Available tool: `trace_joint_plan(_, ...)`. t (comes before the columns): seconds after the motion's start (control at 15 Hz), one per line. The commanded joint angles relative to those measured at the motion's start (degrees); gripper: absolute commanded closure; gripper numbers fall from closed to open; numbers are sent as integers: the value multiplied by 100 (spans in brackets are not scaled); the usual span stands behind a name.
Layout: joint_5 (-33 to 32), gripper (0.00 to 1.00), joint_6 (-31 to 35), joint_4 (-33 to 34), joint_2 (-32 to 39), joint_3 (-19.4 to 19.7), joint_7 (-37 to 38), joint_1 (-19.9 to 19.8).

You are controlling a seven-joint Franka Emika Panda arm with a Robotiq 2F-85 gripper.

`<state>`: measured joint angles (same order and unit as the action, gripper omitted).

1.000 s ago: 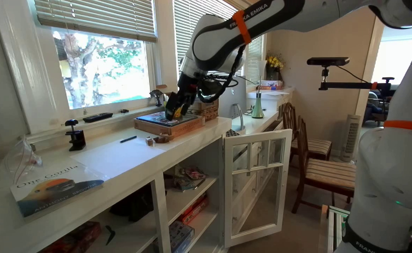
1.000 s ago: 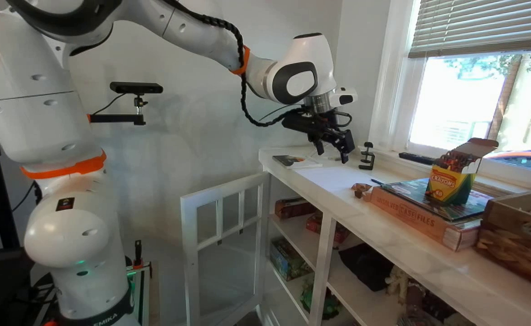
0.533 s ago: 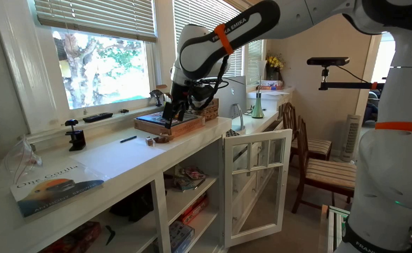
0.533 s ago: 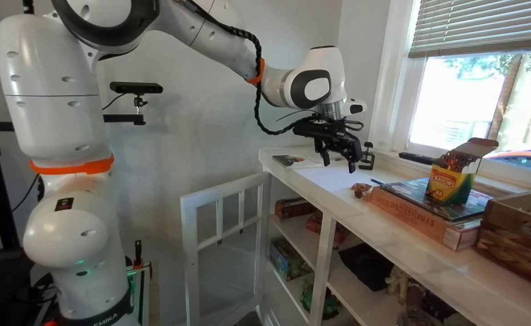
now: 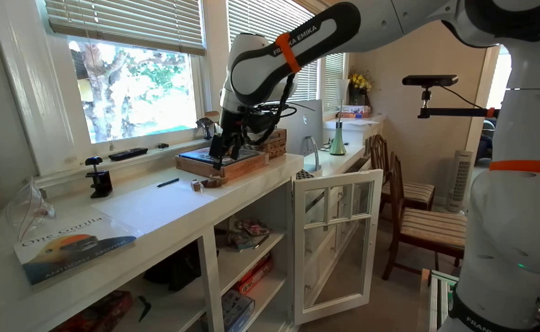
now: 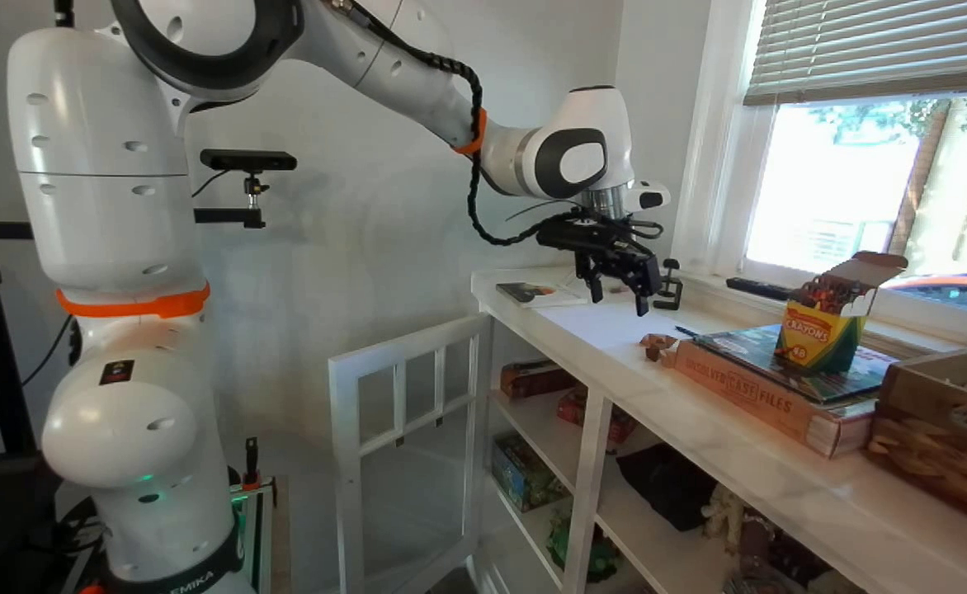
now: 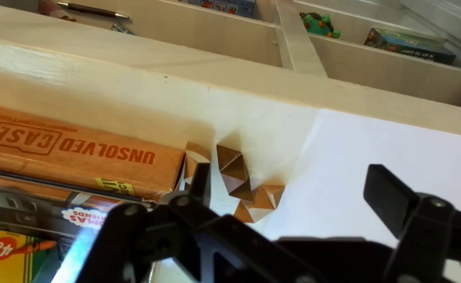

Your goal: Put the dark brown wooden block on the light brown wooden block on the left

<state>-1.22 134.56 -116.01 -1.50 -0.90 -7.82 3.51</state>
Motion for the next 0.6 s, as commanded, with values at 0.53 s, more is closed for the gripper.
trace_joint_plan(0.53,-398,0,-81,1295,1270,-200,551,50)
